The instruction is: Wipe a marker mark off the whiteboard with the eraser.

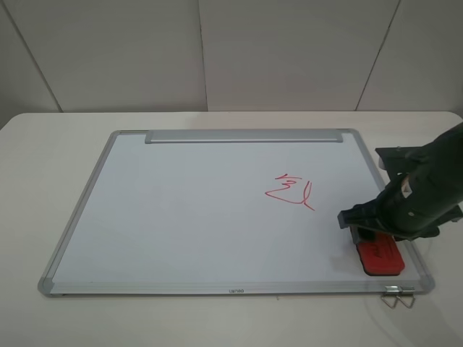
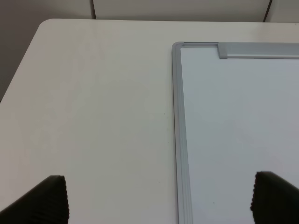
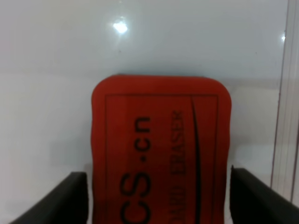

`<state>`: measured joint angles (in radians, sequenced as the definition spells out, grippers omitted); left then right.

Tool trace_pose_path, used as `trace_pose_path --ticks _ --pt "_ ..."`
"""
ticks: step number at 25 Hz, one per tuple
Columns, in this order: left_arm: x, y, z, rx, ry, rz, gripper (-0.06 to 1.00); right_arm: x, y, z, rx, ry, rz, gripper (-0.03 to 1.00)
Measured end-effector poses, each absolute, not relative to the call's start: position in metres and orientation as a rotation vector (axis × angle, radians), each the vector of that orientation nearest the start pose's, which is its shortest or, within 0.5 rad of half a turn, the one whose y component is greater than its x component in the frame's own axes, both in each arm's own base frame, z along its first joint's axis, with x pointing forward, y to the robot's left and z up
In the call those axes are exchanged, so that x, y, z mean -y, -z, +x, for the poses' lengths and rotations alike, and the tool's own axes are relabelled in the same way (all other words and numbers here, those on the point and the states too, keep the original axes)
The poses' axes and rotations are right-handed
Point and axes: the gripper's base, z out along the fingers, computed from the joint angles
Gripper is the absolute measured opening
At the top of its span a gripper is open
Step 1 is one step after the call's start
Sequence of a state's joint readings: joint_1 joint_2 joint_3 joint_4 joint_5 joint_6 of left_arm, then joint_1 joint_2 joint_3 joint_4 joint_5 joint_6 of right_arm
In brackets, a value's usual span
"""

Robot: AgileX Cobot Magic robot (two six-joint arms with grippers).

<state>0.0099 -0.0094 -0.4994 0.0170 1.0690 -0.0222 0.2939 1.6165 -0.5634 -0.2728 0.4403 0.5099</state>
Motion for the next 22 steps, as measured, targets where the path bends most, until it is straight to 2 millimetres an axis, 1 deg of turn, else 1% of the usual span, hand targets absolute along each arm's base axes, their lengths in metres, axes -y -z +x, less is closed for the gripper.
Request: trace_pose_path --ticks 4,6,9,15,22 --pt "-0.001 -0.276 -0.007 -2.043 -0.013 -0.034 0.78 -0.056 -0.121 0.221 -2.945 0.103 -0.075 0.72" --pt "-0.001 -0.276 -0.007 -2.043 -0.013 -0.034 0.78 -0.055 -0.121 0.219 -2.959 0.118 -0.097 0.74" --pt "-0.001 -0.276 -0.007 -2.043 -0.013 -0.034 0.78 -0.053 -0.131 0.217 -2.938 0.119 -0.109 0.75" --pt "-0.001 -0.276 -0.007 -2.043 -0.013 -0.034 0.78 -0.05 -0.17 0.208 -2.804 0.076 -0.084 0.75" --pt "-0.001 -0.276 -0.007 -2.043 -0.013 -0.034 0.78 -0.04 -0.22 0.182 -2.654 0.048 -0.038 0.75"
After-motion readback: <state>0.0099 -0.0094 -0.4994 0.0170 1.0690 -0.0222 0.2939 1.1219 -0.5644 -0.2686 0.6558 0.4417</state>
